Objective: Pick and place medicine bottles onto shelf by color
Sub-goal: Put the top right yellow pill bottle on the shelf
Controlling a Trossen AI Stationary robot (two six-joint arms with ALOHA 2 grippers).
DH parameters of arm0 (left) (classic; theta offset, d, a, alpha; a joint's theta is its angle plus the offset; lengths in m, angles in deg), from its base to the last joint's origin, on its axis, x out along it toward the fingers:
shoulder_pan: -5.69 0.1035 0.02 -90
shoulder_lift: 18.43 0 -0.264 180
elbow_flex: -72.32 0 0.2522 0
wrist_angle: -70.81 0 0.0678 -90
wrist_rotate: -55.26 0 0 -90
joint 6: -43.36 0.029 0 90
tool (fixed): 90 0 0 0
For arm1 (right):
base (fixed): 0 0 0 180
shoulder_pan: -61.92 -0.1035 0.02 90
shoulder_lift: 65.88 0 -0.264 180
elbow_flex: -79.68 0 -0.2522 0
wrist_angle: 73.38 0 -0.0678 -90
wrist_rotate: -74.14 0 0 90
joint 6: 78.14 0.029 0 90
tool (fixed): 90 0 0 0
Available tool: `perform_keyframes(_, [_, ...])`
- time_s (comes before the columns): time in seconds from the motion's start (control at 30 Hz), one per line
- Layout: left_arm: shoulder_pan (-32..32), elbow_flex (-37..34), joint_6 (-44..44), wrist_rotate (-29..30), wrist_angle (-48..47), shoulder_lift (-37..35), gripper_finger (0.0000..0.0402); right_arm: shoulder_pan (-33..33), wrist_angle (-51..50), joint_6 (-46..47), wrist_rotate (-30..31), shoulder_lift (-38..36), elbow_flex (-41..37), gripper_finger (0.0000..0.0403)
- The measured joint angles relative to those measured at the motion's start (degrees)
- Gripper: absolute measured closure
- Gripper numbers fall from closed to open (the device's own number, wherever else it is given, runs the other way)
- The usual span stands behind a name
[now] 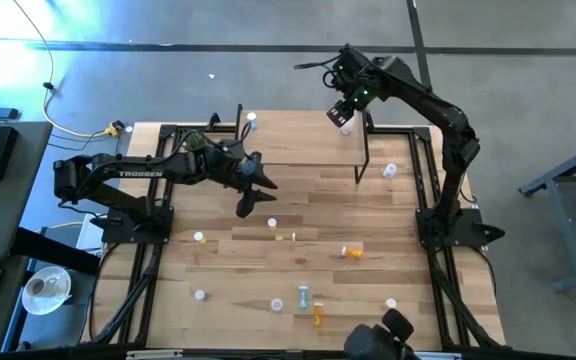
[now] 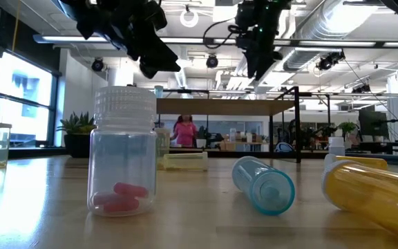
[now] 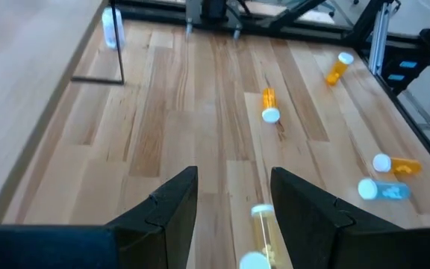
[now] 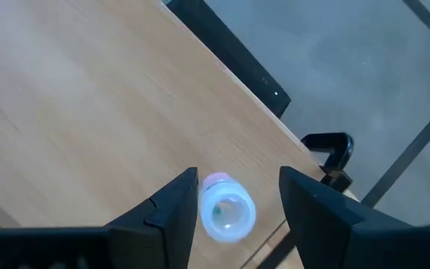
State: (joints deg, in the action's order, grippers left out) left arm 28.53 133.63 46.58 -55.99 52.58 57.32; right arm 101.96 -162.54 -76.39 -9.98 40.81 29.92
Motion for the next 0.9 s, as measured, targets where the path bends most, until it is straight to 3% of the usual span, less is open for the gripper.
perform_keyframes(0.23, [0.02,0.0,-0.01,0.0,-5.34,0.0,0.0243,-2.76,-2.83,-0.73,0.47,-1.35,-0.27,0.0224])
perform_keyframes(0.53, [-0.03,0.0,-0.01,0.0,-7.82,0.0,0.0242,-8.73,-7.59,-0.61,6.65,-4.98,-1.14,0.0225])
perform_keyframes(0.9, [-0.18,0.0,-0.36,0.0,-12.46,0.0,0.0207,-15.51,-10.07,-1.27,7.88,-7.5,-1.14,0.0225])
